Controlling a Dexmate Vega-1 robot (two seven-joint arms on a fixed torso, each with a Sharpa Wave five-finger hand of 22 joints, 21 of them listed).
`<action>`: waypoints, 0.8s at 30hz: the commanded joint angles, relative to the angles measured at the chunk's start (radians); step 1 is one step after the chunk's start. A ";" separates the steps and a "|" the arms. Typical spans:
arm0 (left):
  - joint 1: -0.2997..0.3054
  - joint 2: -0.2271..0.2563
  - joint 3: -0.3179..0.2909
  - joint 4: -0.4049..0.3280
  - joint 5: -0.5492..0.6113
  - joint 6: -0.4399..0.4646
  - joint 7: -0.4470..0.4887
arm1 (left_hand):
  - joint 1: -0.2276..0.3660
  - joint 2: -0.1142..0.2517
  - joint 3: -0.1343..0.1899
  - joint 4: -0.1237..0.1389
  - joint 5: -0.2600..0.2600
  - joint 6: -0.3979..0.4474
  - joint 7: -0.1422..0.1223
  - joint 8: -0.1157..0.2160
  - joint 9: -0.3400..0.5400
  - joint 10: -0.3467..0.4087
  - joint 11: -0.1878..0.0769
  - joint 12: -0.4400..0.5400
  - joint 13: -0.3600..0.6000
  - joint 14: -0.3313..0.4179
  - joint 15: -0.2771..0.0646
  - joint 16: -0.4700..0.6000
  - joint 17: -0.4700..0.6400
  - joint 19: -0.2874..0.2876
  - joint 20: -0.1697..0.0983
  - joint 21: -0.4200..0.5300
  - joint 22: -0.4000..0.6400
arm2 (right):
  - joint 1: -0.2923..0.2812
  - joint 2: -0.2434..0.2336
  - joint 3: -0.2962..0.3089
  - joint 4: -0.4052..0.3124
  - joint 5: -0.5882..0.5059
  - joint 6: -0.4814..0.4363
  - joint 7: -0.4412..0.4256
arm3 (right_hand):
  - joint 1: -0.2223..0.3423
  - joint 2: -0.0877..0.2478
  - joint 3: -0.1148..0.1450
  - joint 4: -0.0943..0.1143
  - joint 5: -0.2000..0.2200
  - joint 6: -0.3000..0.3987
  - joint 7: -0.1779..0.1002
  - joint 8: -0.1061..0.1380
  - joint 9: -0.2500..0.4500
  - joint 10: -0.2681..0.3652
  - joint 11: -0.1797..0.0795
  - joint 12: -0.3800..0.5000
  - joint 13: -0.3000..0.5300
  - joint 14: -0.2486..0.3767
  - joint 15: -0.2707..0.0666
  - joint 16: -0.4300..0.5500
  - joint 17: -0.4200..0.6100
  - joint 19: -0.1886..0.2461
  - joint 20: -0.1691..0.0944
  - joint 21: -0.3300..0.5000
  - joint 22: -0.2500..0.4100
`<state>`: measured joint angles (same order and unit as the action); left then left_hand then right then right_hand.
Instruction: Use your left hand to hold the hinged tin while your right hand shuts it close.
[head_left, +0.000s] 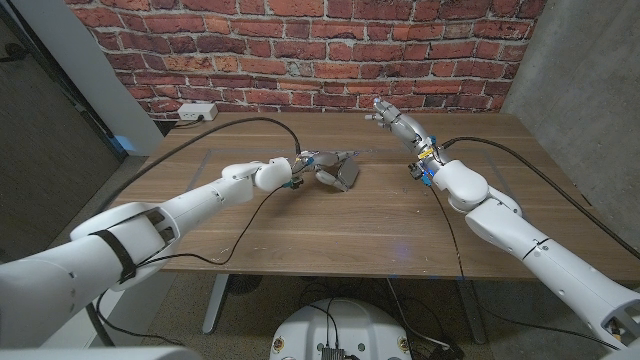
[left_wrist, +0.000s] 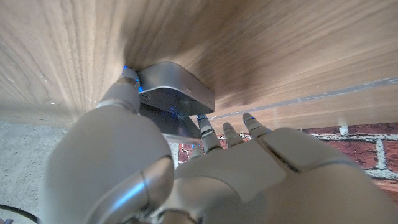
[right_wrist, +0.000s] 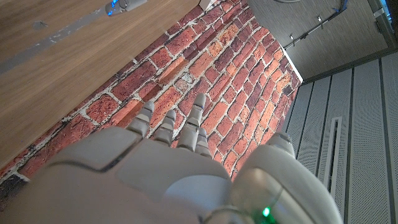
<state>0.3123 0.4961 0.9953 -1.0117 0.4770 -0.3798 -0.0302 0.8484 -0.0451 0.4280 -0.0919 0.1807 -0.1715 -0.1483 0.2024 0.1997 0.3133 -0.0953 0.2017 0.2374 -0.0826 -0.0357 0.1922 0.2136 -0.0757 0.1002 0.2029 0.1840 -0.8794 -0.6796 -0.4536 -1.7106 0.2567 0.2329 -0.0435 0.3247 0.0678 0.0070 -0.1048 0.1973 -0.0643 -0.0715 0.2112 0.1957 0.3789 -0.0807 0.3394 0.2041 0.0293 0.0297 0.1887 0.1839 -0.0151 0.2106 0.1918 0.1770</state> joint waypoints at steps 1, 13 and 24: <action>0.002 0.018 -0.011 -0.021 0.016 0.010 -0.004 | -0.008 -0.007 -0.008 -0.002 0.002 -0.298 -0.006 0.004 0.003 0.017 0.060 -0.003 -0.005 -0.011 0.007 0.004 -0.001 -0.004 0.001 0.002 0.004 | 0.006 0.005 -0.004 0.006 -0.001 0.000 0.002 | 0.004 -0.004 -0.003 0.000 0.002 0.007 -0.002 0.001 0.000 0.007 0.005 0.000 0.000 0.003 -0.002 0.002 0.001 0.002 -0.002 0.002 0.002; -0.015 0.008 0.006 -0.001 0.043 -0.002 -0.009 | -0.039 -0.027 -0.028 0.005 0.009 -0.319 -0.005 -0.003 0.003 -0.108 0.132 -0.024 -0.027 -0.091 0.052 -0.014 -0.011 -0.023 0.008 0.000 0.005 | 0.009 0.008 -0.004 0.011 0.007 -0.002 0.005 | 0.004 -0.005 -0.004 0.000 0.002 0.010 -0.003 0.002 0.000 0.010 0.004 -0.001 0.000 0.004 -0.001 0.003 0.001 0.002 -0.002 0.002 0.002; -0.016 0.020 0.019 -0.026 0.094 0.003 0.025 | -0.074 -0.051 -0.053 0.014 0.015 -0.324 -0.014 -0.004 0.002 -0.110 0.150 -0.012 -0.036 -0.117 0.064 -0.014 -0.018 -0.030 0.012 -0.001 0.004 | 0.007 0.007 -0.003 0.016 0.011 0.004 0.006 | 0.003 -0.005 -0.005 0.000 0.002 0.011 -0.003 0.001 0.000 0.011 0.004 -0.001 0.000 0.006 -0.001 0.003 0.001 0.002 -0.002 0.002 0.002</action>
<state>0.3016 0.5074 1.0006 -1.0200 0.5289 -0.3766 -0.0298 0.7811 -0.0893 0.3834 -0.0785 0.1894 -0.1715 -0.1556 0.2025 0.1999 0.2030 0.0405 0.1855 0.1996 -0.1722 0.0180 0.1765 0.1951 -0.0991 0.1128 0.2029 0.1839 -0.8716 -0.6728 -0.4577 -1.6991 0.2621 0.2326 -0.0384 0.3247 0.0678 0.0071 -0.1048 0.1973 -0.0569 -0.0714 0.2112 0.1958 0.3843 -0.0753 0.3394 0.2041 0.0293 0.0298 0.1887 0.1841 -0.0151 0.2107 0.1918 0.1770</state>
